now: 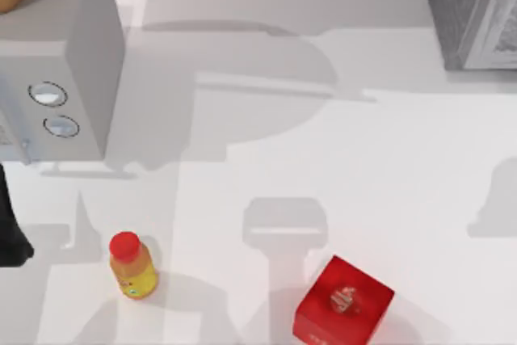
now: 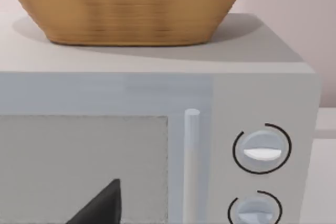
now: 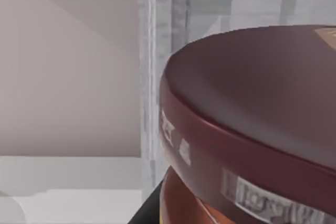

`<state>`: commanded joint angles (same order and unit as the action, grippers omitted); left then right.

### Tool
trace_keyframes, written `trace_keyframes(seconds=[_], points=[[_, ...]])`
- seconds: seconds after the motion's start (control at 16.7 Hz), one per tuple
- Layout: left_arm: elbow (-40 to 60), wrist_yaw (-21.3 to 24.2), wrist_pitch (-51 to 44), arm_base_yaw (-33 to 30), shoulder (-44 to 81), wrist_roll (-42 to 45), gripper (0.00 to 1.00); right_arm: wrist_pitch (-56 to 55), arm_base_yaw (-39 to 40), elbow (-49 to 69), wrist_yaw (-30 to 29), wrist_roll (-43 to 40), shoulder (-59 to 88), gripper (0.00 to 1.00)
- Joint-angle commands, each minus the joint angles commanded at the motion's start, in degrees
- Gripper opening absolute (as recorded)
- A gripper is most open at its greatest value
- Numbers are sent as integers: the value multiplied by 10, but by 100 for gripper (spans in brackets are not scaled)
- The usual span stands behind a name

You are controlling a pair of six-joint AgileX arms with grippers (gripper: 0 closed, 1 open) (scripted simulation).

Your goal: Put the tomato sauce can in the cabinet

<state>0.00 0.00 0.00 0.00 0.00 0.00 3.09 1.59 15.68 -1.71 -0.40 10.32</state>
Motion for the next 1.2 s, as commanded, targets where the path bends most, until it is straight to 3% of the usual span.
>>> trace_keyframes(seconds=[0.84,1.2], points=[[0,0,0,0,0,0,100,203,69,670,-74,-5,506,0],[0,0,0,0,0,0,100,257,90,874,-94,10,647,0]])
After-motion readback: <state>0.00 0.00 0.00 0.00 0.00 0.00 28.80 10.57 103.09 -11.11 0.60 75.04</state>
